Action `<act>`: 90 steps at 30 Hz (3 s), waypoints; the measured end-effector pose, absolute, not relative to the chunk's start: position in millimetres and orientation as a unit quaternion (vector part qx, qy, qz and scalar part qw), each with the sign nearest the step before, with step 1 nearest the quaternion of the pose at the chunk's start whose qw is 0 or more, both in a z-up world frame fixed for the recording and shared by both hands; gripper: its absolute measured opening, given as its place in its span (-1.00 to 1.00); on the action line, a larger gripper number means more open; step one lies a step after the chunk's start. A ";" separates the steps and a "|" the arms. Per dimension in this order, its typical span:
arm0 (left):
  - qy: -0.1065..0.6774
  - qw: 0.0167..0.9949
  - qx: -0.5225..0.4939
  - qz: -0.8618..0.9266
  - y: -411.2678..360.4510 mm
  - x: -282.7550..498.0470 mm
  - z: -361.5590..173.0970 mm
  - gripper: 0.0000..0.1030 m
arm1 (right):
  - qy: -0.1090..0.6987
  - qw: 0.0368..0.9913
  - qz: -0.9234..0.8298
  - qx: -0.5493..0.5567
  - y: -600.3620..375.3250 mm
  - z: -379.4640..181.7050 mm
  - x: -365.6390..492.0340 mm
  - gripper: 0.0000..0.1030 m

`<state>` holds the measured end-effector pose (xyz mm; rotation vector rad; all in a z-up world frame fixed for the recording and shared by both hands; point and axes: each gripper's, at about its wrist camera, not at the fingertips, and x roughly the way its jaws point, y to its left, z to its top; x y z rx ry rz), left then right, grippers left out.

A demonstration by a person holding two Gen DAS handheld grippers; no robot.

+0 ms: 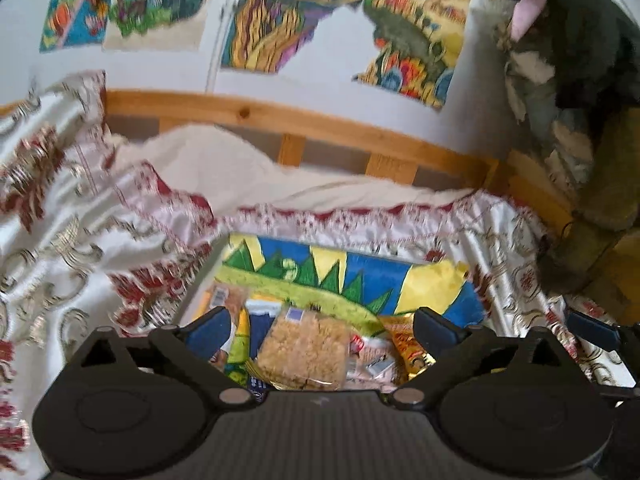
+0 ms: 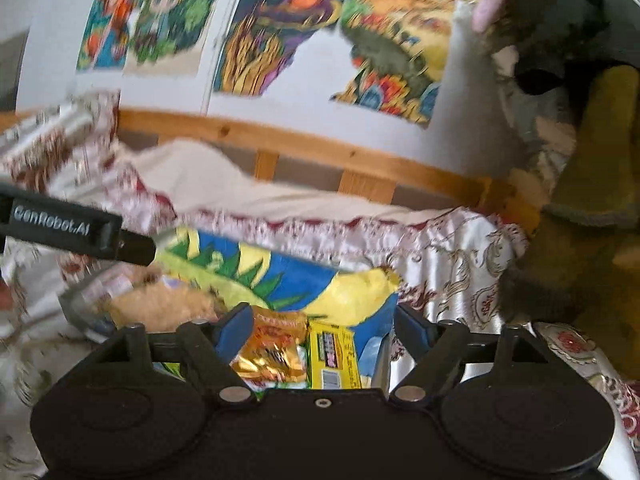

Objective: Organize snacks
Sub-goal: 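Lower both packets into the tray and open both grippers, then raise both open tools away from the tray, then move left tool to the mandarin orange while right tool reaches the clear orange-stick packet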

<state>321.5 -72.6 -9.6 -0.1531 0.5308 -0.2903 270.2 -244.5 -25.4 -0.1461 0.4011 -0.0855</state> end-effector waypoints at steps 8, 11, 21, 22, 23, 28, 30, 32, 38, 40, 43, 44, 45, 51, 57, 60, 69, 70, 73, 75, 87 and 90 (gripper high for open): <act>0.184 0.970 -0.095 -0.128 -60.9 264.1 28.9 0.99 | 0.125 0.990 -0.042 -0.047 -252.9 14.5 214.2 0.89; 0.169 0.975 -0.087 -0.119 -57.4 240.8 34.6 0.99 | 0.109 0.992 -0.039 -0.042 -253.1 24.0 194.8 0.91; 0.165 0.980 -0.048 -0.102 -43.9 175.4 34.8 0.99 | 0.099 0.995 -0.022 -0.026 -246.0 33.5 125.1 0.98; 0.163 0.980 -0.047 -0.102 -42.3 169.5 34.9 0.99 | 0.099 0.995 -0.018 -0.027 -244.5 34.1 117.9 0.98; 0.160 0.981 -0.046 -0.102 -40.5 162.2 34.6 0.99 | 0.099 0.995 -0.016 -0.029 -242.9 34.3 111.5 0.98; 0.158 0.982 -0.034 -0.095 -31.2 131.8 29.8 0.99 | 0.102 0.994 -0.007 -0.023 -238.9 34.1 80.8 0.98; 0.169 0.981 -0.033 -0.094 -28.7 123.3 27.1 0.99 | 0.109 0.994 -0.008 -0.019 -237.7 32.2 71.0 0.98; 0.181 0.978 -0.036 -0.095 -26.4 116.1 23.6 0.99 | 0.116 0.993 -0.006 -0.014 -236.5 29.3 61.2 0.98; 0.229 0.969 -0.017 -0.091 -27.5 102.4 7.1 0.99 | 0.151 0.988 -0.008 -0.033 -225.0 17.8 42.4 0.98; 0.242 0.966 -0.015 -0.088 -28.1 100.8 2.5 0.99 | 0.156 0.987 -0.007 -0.038 -221.7 16.3 39.6 0.98; 0.252 0.964 -0.006 -0.082 -29.0 98.0 -1.9 0.99 | 0.165 0.985 -0.007 -0.043 -217.8 15.1 37.7 0.99; 0.255 0.964 -0.003 -0.079 -29.2 97.2 -3.4 0.99 | 0.170 0.984 -0.007 -0.044 -216.8 14.1 38.0 0.99; 0.259 0.963 -0.001 -0.078 -28.9 96.0 -4.9 0.99 | 0.179 0.983 -0.007 -0.046 -215.7 12.5 38.7 0.99; 0.298 0.952 0.019 -0.064 -32.3 99.0 -18.5 0.99 | 0.251 0.967 0.003 -0.041 -211.7 -1.5 52.1 0.99; 0.315 0.947 0.036 -0.051 -35.4 102.8 -24.9 0.99 | 0.263 0.963 -0.006 -0.051 -207.3 -6.6 54.8 0.99; 0.316 0.947 0.040 -0.049 -35.7 103.7 -25.5 0.99 | 0.268 0.962 -0.009 -0.050 -207.4 -8.0 55.9 0.99; 0.323 0.945 0.040 -0.044 -34.5 106.1 -27.0 0.99 | 0.275 0.960 -0.022 -0.040 -210.0 -7.8 58.3 0.99; 0.324 0.944 0.041 -0.042 -34.2 106.9 -27.2 0.99 | 0.276 0.960 -0.023 -0.039 -211.1 -7.8 58.6 0.99; 0.331 0.942 0.042 -0.044 -34.4 109.9 -27.0 0.99 | 0.278 0.960 -0.026 -0.035 -212.7 -8.0 59.7 0.99; 0.341 0.937 0.046 -0.055 -36.7 114.5 -26.1 0.99 | 0.281 0.959 -0.026 -0.030 -214.6 -8.2 61.3 0.99; 0.343 0.921 0.135 -0.127 -54.8 154.9 -35.3 0.99 | 0.351 0.933 -0.022 0.074 -250.0 -17.3 86.0 0.99; 0.344 0.922 0.119 -0.131 -54.2 169.2 -39.5 0.99 | 0.368 0.925 -0.011 0.096 -257.8 -20.5 97.8 0.99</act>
